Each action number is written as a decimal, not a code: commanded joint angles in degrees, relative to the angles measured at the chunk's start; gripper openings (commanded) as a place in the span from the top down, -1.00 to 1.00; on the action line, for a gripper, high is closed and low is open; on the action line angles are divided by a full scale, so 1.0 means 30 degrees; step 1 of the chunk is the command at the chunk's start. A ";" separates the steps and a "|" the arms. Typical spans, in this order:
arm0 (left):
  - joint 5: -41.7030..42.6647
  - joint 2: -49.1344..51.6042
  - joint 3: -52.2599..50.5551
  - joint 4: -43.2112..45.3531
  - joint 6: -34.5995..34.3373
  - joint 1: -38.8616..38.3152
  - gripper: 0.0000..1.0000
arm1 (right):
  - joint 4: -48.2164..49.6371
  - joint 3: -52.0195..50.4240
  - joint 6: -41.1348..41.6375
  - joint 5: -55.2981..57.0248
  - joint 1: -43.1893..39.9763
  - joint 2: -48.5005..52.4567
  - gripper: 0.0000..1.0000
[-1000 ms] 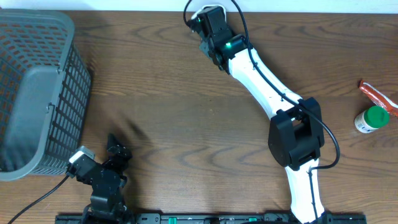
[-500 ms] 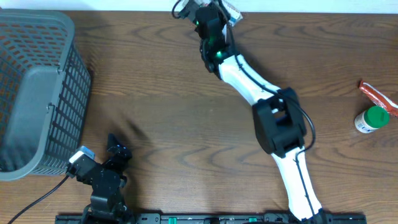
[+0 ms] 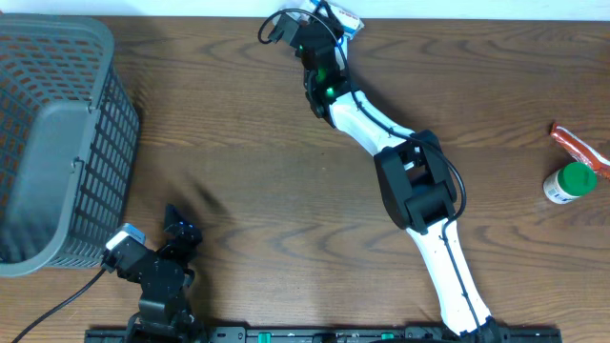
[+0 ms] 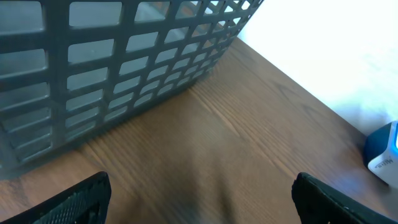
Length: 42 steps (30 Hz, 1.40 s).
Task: Scan the item barcode
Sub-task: 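Hold the caplet box's end in front of the scanner, then carry the caplet box to the right table edge and release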
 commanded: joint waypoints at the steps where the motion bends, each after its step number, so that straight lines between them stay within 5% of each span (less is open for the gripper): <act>1: -0.0095 -0.0109 -0.0262 -0.0525 0.0051 0.0044 -0.87 | -0.0131 0.0517 0.0590 -0.0357 0.0393 0.0342 0.34; 6: -0.0102 -0.0109 -0.0262 -0.0525 0.0051 0.0051 -0.87 | -0.0896 0.0525 0.2244 0.1319 0.0634 -0.0036 0.35; 14: -0.0095 -0.0109 -0.0262 -0.0525 0.0051 0.0051 -0.87 | -0.8291 0.0539 0.5727 0.3934 0.0197 -0.2557 0.32; 21: -0.0095 -0.0109 -0.0262 -0.0525 0.0051 0.0051 -0.87 | -1.5409 0.0539 1.1562 0.7220 -0.1093 -0.4240 0.30; 29: -0.0095 -0.0109 -0.0262 -0.0525 0.0051 0.0044 -0.87 | -2.3671 0.0539 1.6859 0.5224 -0.4124 -0.5246 0.44; 33: -0.0102 -0.0109 -0.0262 -0.0525 0.0051 0.0051 -0.87 | -2.6665 0.0517 1.8083 0.1268 -0.7045 -0.5238 0.49; 42: -0.0102 -0.0109 -0.0262 -0.0525 0.0051 0.0044 -0.87 | -2.7022 -0.0226 1.8433 -0.2943 -1.3296 -0.5209 0.48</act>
